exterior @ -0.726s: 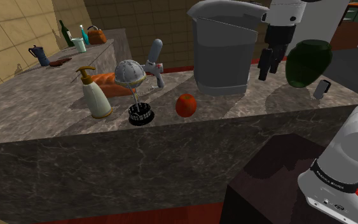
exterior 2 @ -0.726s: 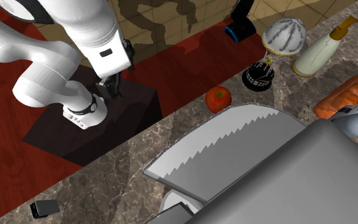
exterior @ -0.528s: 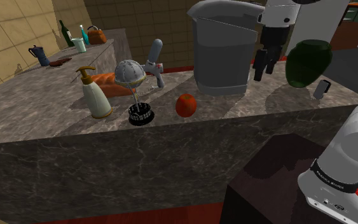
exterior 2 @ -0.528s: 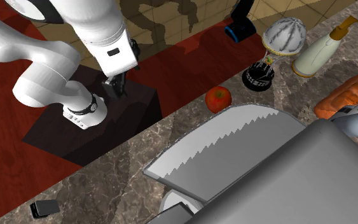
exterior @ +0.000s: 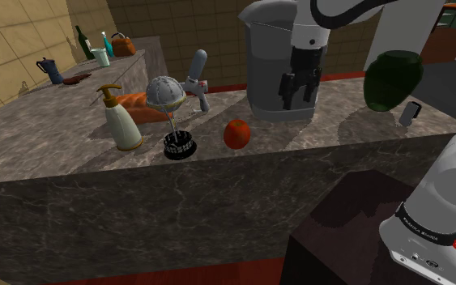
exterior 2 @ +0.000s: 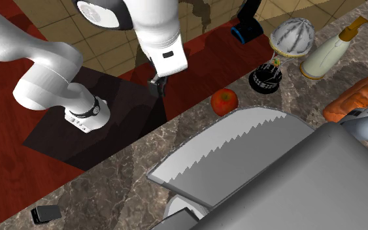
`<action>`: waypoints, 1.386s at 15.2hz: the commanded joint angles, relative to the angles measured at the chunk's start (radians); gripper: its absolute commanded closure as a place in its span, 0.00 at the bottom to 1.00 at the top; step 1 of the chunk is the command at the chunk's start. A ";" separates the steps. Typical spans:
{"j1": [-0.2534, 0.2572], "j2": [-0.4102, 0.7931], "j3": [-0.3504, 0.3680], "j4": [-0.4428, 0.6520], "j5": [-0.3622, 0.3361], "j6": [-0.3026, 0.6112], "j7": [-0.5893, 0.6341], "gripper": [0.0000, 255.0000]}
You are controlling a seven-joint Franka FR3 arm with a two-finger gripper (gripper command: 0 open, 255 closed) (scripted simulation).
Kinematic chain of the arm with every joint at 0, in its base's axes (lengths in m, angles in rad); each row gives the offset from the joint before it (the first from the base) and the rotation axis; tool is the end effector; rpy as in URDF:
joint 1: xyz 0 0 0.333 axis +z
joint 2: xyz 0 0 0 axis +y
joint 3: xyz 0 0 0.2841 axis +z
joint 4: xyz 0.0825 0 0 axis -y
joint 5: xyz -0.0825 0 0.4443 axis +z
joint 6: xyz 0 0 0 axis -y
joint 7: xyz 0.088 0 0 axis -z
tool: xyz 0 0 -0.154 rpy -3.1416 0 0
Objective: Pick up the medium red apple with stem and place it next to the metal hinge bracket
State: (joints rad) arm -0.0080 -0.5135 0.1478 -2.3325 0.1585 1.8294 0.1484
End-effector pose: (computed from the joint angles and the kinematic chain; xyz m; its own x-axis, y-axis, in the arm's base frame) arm 0.4670 0.0845 0.4363 0.9977 -0.0670 -0.0065 -0.0673 -0.9944 -0.0809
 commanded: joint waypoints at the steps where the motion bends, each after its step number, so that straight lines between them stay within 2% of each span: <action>1: -0.004 0.072 0.026 0.039 0.003 0.044 0.050 0.00; 7: -0.015 0.296 0.093 0.192 -0.025 0.139 0.205 0.00; 15: -0.005 0.598 0.136 0.462 -0.123 0.192 0.411 0.00; 21: 0.000 0.626 0.136 0.414 -0.131 0.267 0.417 0.00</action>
State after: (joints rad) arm -0.0093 0.1071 0.2831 -1.9098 0.0296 2.0819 0.5632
